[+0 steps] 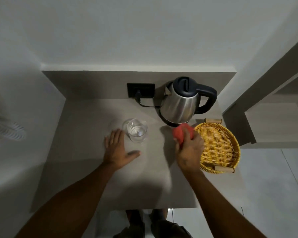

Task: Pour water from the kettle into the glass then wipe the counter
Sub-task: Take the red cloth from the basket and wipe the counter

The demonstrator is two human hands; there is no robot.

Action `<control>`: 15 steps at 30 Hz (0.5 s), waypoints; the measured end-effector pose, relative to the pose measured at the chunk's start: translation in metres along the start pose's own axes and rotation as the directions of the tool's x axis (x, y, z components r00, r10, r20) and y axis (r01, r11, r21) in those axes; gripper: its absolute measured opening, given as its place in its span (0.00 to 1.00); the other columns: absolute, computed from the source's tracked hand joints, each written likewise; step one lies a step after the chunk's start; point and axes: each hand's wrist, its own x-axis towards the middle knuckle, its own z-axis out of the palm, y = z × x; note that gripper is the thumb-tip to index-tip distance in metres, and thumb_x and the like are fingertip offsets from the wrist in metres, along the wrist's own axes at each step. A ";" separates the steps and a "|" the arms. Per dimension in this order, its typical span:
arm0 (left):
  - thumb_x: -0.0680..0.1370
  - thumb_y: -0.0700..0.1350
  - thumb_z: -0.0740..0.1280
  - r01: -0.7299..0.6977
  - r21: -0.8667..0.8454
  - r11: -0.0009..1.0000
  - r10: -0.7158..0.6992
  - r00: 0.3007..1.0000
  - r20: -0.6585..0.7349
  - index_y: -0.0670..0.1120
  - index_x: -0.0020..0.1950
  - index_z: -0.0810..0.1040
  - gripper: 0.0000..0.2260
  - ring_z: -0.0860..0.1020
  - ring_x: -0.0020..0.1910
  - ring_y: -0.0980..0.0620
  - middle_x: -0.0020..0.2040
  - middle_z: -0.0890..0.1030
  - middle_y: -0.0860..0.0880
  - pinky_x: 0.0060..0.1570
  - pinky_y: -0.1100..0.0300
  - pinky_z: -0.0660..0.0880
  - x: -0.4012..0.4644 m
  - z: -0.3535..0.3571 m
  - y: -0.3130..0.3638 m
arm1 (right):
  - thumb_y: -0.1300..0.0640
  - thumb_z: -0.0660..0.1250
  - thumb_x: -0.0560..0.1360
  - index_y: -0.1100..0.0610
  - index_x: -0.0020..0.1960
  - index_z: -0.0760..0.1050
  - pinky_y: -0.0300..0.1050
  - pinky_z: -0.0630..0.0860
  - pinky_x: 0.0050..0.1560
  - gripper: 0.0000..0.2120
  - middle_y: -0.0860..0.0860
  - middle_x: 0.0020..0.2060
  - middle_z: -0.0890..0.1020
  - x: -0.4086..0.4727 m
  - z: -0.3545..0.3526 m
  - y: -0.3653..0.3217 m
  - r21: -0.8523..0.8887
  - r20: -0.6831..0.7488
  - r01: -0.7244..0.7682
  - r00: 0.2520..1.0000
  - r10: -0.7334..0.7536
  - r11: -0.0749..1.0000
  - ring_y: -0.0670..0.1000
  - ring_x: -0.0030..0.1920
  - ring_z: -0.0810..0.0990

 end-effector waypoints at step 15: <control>0.55 0.59 0.80 -0.086 -0.421 0.903 -0.037 0.961 -0.276 0.50 0.59 0.76 0.35 0.79 0.59 0.46 0.57 0.82 0.50 0.64 0.40 0.74 0.066 -0.098 0.048 | 0.42 0.60 0.77 0.45 0.73 0.63 0.65 0.63 0.65 0.25 0.60 0.74 0.62 -0.026 0.093 -0.102 0.057 0.400 0.624 0.701 -0.590 0.780 0.65 0.68 0.63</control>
